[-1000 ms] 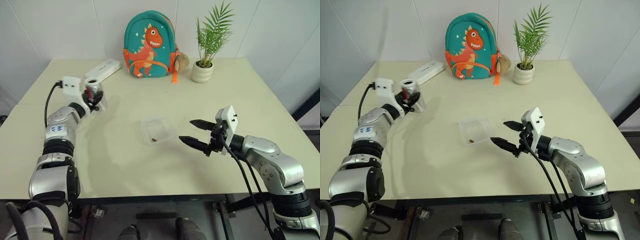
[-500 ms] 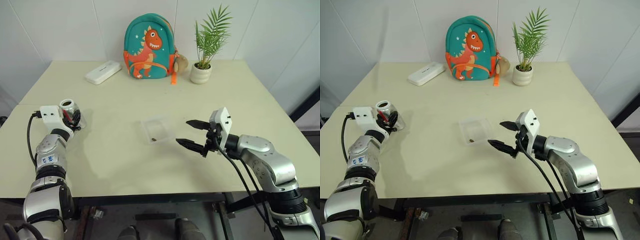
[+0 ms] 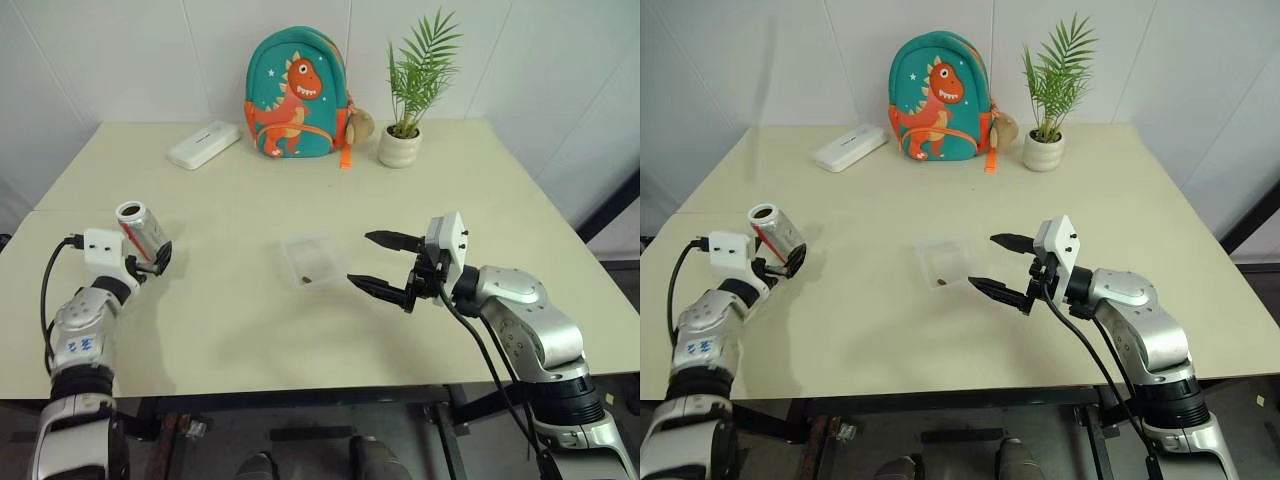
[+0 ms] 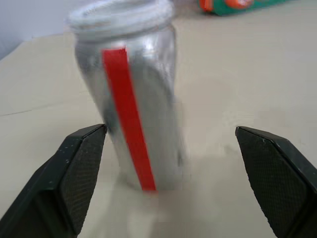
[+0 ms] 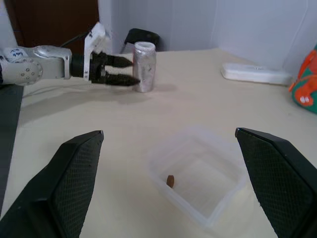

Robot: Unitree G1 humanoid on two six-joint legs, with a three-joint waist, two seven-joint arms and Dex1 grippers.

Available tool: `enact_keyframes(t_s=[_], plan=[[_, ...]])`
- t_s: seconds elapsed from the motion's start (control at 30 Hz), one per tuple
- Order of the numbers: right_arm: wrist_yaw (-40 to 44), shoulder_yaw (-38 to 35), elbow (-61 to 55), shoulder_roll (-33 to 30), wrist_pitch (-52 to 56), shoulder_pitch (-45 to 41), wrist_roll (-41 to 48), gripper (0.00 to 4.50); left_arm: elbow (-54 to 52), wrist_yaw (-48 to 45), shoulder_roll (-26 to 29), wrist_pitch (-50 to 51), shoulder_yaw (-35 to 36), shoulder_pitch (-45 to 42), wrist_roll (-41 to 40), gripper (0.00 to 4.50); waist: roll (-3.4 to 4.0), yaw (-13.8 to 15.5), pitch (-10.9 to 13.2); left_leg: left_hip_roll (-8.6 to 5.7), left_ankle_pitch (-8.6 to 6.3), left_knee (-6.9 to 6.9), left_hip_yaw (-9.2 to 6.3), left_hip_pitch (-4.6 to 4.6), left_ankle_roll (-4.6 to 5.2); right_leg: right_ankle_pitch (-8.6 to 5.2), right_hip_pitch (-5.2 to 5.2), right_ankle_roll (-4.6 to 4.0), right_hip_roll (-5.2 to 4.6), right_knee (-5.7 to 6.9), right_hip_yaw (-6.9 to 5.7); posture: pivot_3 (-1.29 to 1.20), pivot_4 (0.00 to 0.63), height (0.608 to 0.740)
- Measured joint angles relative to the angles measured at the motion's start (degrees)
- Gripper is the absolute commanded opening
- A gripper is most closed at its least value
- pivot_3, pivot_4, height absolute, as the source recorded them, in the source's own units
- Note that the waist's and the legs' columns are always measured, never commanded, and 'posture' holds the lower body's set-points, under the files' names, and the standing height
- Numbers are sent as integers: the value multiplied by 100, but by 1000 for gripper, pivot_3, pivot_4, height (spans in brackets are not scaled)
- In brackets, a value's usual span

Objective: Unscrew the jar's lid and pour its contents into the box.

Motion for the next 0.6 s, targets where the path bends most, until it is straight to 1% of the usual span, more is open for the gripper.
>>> enact_keyframes(t_s=[0.1,0.2,0.23,0.27,0.3,0.4,0.5,0.6], plan=[[209,-82,14,-36,-202,-82,49,4500,-901,37,57,428,207,671,-74,4437,0,21,0,7,0,1,-1,4,0,-2,1,-8,6,0,-1,0,150,740],[386,-103,72,-136,-281,-95,59,4500,-1422,-61,247,649,347,1025,-149,4437,-2,29,1,12,1,3,2,8,1,-14,9,-32,7,-16,-4,0,150,740],[503,-158,190,-215,-380,-95,64,4500,-1647,-246,410,666,401,1214,-166,4437,-2,28,0,12,1,3,5,16,1,-31,23,-66,6,-28,-5,0,150,740],[562,-240,284,-260,-425,-90,64,4500,-1757,-379,525,669,435,1312,-184,4437,-1,28,1,15,0,0,9,27,0,-30,39,-75,5,-47,-4,0,150,740],[674,-320,399,-361,-507,-85,63,4500,-1908,-608,688,670,474,1454,-246,4437,-1,27,1,18,0,-10,19,40,0,-38,55,-112,4,-76,-4,0,150,740],[891,-413,548,-587,-602,-19,59,4500,-2146,-1090,896,628,484,1658,-306,4437,-1,16,1,31,-1,-33,36,57,-1,-19,77,-124,6,-131,-4,0,150,740],[1171,-581,717,-952,-651,120,59,4500,-2473,-2059,1168,336,296,1857,-427,4437,-2,23,0,35,1,-73,45,56,1,-13,74,-124,6,-163,-2,0,150,740],[1366,-729,869,-1239,-803,159,28,4500,-2677,-2799,1453,76,149,1774,-532,4437,-1,28,0,40,0,-98,48,54,1,-15,57,-127,10,-163,-2,0,150,740]])
